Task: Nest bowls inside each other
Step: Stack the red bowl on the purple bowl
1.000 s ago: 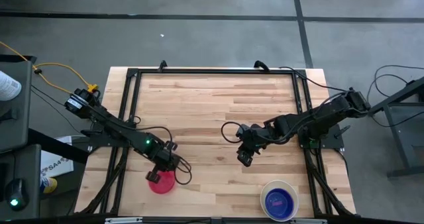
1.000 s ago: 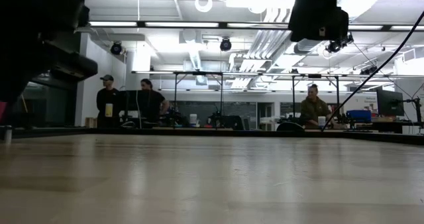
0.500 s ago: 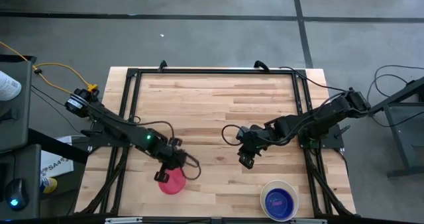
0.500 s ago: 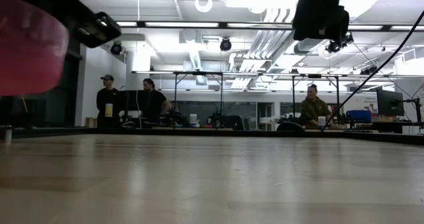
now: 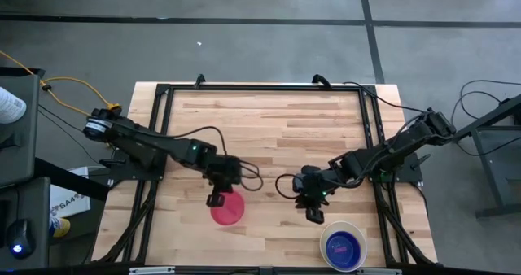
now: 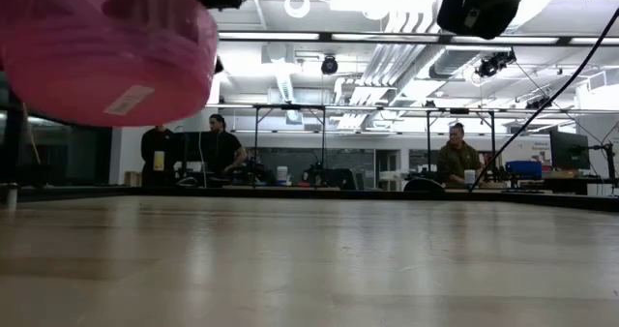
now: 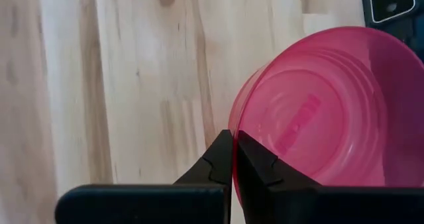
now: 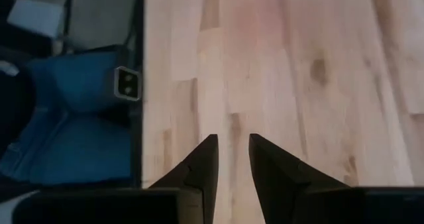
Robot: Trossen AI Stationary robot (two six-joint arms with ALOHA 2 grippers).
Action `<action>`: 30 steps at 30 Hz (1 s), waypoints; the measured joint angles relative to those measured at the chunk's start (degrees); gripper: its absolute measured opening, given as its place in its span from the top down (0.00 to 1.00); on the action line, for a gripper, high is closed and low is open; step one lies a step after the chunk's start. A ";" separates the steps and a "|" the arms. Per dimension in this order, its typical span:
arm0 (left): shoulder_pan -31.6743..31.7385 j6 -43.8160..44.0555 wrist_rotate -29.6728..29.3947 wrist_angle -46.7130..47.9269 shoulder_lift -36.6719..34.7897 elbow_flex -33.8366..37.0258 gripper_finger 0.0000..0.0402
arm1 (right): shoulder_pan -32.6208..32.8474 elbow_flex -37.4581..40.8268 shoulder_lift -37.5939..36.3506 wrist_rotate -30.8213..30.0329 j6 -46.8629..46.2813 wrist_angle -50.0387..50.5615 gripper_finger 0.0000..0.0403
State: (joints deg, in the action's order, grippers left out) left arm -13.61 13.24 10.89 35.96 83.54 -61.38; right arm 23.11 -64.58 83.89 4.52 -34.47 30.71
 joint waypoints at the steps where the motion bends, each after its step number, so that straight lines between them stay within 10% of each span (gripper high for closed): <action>1: 0.48 -0.33 0.79 0.51 0.35 -0.31 1.00 | -0.01 0.00 -0.01 0.58 0.49 -0.32 0.81; 15: 3.30 -12.87 -2.79 18.95 16.31 -20.07 1.00 | -0.19 0.00 0.02 4.02 4.97 -1.21 0.81; 30: 10.43 -14.84 0.67 17.11 17.30 -20.93 1.00 | 2.94 0.02 0.01 8.73 6.43 -4.50 0.82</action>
State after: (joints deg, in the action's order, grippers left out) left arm -3.18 -1.59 11.56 53.07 100.84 -82.31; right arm 26.05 -64.55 83.90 13.25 -28.04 26.21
